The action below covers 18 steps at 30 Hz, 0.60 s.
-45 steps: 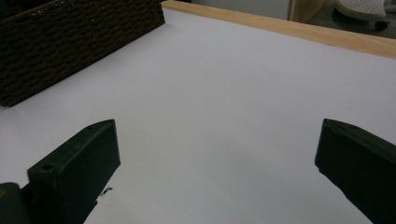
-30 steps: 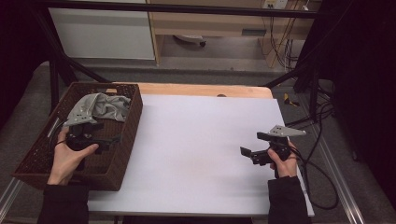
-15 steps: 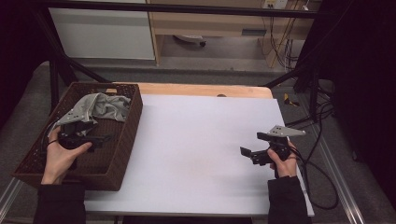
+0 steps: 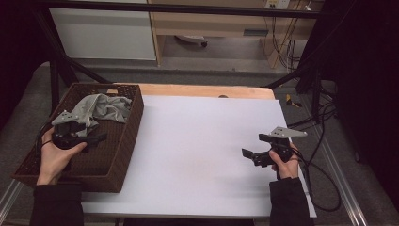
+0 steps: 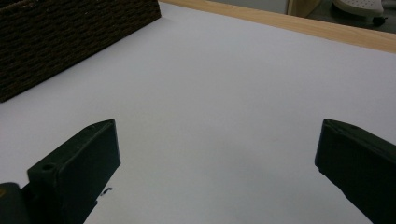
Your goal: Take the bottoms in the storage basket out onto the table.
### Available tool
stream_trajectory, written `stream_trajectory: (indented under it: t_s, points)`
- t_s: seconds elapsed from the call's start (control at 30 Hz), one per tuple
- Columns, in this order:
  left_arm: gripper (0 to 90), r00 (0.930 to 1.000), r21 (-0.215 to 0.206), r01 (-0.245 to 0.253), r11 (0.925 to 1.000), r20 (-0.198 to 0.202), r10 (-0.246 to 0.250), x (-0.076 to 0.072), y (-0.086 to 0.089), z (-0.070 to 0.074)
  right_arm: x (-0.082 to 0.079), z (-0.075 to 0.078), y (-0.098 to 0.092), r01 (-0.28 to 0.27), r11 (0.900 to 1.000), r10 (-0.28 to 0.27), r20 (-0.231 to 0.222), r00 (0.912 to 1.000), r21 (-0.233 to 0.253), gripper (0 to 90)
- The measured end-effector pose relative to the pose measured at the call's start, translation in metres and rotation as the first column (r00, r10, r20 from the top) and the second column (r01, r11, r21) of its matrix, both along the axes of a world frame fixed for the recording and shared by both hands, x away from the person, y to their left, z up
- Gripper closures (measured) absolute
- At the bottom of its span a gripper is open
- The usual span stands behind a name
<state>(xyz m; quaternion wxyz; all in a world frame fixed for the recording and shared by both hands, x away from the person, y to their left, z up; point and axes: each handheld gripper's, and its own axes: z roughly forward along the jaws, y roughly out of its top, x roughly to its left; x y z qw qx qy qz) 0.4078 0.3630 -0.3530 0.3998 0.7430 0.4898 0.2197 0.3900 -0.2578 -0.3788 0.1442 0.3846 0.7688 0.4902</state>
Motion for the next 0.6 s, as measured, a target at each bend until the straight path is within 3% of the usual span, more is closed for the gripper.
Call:
stream_trajectory:
  t_s: [0.23, 0.6]
  points:
    - [3.5, 0.9990, -0.006, -0.042, 0.9991, -0.011, 0.042, 0.002, 0.013, -0.005, 0.000, 0.000, 0.000, 0.001, 1.000, -0.001, 0.002, 1.0000, 0.002, 0.4]
    - [3.3, 0.9967, 0.038, -0.068, 0.9969, -0.042, 0.070, 0.006, 0.030, 0.000, 0.000, -0.001, 0.001, 0.000, 1.000, 0.000, -0.001, 1.0000, -0.005, 0.4]
